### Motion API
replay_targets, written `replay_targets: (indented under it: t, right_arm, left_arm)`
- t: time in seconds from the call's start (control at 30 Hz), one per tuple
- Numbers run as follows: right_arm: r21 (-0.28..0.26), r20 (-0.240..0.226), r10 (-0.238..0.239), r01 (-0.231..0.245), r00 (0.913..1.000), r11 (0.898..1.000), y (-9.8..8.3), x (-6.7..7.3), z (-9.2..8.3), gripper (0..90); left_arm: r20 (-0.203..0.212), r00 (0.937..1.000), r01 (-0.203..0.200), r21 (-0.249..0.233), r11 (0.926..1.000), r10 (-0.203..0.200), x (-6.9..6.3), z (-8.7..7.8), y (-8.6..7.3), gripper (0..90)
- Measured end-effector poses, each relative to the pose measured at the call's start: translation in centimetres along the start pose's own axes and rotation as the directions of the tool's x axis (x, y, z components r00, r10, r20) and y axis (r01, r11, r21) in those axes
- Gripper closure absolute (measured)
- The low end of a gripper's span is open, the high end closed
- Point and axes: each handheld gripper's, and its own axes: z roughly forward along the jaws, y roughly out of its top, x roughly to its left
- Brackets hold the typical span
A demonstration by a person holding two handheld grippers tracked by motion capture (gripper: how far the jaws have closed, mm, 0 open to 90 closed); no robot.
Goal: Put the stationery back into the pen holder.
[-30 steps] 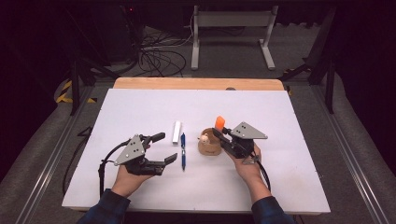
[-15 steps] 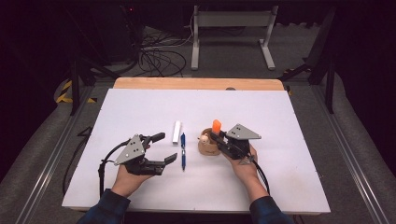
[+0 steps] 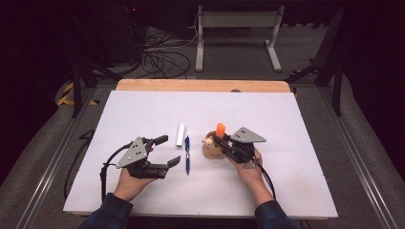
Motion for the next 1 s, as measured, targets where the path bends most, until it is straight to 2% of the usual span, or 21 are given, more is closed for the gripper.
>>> replay_targets:
  t: [0.3,0.57,1.0]
  right_arm:
    - [0.000,-0.005,0.000,0.000,1.0000,1.000,-0.01,0.04,0.01,72.9]
    - [-0.009,-0.006,0.009,-0.009,0.9999,1.000,0.04,-0.09,-0.12,67.6]
    - [-0.046,-0.002,0.028,-0.028,0.9996,0.999,0.35,-0.44,-0.95,49.1]
  left_arm:
    - [0.004,1.0000,0.000,0.003,1.0000,0.000,-0.02,0.06,-0.02,20.0]
    - [0.004,1.0000,0.002,0.002,1.0000,-0.002,-0.01,0.05,-0.01,20.0]
    - [0.000,1.0000,0.006,0.002,1.0000,-0.006,0.08,0.00,-0.01,20.0]
